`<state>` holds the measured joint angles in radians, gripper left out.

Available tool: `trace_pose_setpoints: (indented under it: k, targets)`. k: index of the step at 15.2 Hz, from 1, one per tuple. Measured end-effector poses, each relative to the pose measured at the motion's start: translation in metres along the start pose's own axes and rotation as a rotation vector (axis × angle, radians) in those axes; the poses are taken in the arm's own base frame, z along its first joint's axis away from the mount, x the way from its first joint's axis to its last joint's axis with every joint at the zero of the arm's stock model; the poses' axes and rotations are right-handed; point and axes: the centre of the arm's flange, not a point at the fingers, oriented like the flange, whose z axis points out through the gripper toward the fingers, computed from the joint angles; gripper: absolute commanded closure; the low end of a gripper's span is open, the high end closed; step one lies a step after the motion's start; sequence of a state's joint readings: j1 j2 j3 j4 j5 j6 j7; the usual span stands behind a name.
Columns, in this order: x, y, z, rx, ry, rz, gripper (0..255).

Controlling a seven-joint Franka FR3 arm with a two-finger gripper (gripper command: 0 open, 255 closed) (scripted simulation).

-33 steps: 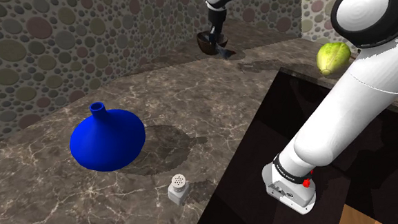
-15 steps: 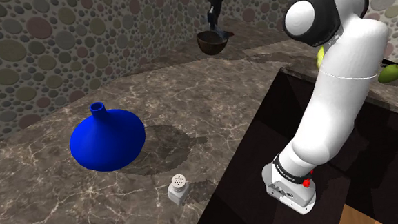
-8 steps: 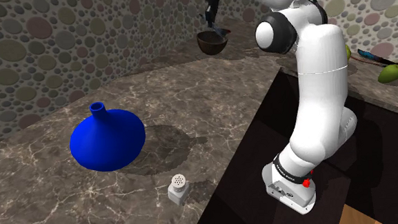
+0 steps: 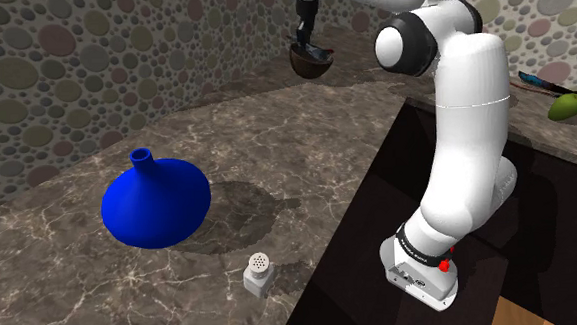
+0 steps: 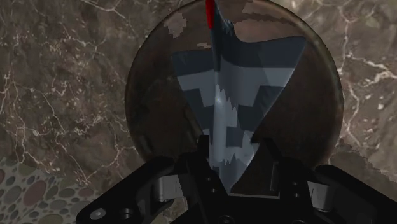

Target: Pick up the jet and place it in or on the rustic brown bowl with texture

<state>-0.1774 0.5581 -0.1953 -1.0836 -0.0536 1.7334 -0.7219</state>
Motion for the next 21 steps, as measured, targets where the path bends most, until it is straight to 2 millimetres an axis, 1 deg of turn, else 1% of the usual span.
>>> trace_pose_setpoints:
  k: [2, 9, 10, 12, 16, 17, 20, 21]
  targets:
    - [0.002, -0.002, 0.006, -0.003, 0.005, -0.001, 255]
    - [0.003, -0.004, 0.007, -0.007, 0.012, -0.002, 255]
    - [0.003, -0.003, 0.007, -0.007, 0.012, -0.002, 0]
    - [0.001, -0.002, 0.012, -0.002, 0.003, -0.001, 0]
    - [0.001, -0.002, 0.014, 0.000, 0.000, 0.000, 0]
    - [0.001, -0.001, 0.009, 0.000, 0.000, 0.000, 0]
    - [0.002, -0.003, -0.024, -0.001, 0.001, 0.000, 0]
    - [0.002, -0.003, -0.029, -0.001, 0.001, 0.000, 0]
